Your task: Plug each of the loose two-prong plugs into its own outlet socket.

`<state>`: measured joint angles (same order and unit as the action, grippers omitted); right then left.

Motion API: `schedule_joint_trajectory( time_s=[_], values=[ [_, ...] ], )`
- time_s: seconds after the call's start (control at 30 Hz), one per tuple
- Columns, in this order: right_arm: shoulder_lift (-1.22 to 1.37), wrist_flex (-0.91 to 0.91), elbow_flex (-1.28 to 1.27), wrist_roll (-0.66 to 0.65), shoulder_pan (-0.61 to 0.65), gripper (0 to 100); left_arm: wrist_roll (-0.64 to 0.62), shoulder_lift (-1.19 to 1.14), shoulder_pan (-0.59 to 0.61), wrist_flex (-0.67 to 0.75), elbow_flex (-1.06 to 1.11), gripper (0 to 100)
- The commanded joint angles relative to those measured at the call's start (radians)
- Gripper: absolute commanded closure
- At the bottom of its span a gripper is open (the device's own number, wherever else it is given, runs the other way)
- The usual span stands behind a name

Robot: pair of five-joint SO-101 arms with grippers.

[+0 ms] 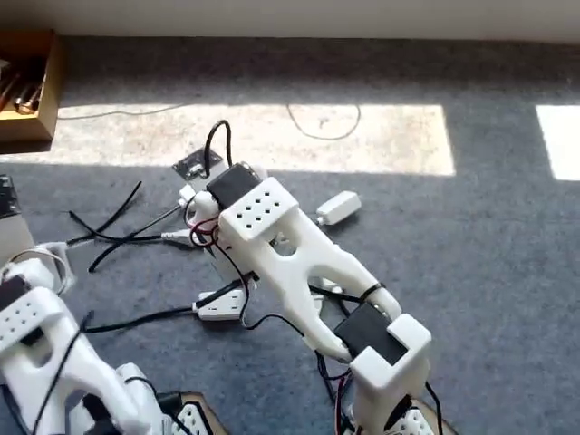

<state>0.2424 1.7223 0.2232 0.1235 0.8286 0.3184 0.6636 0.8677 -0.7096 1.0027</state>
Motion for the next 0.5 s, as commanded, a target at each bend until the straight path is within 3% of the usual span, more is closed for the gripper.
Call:
schedule_joint_trajectory(
  time_s=[0.0,0.1,0.27,0.47],
  values=[
    [-0.022,0.042,0.062,0.074,0.013,99.4,0.028,-0.222,0.045,0.0,-0.222,59],
    [-0.068,0.042,0.064,0.14,0.022,99.4,0.052,-0.404,0.061,-0.1,-0.429,59],
    [-0.105,0.044,0.031,0.13,0.056,99.4,0.055,-0.656,0.065,-0.27,-0.774,59],
    [-0.064,0.044,-0.031,0.138,0.058,99.4,0.057,-0.852,0.061,-0.394,-1.041,59]
  ],
)
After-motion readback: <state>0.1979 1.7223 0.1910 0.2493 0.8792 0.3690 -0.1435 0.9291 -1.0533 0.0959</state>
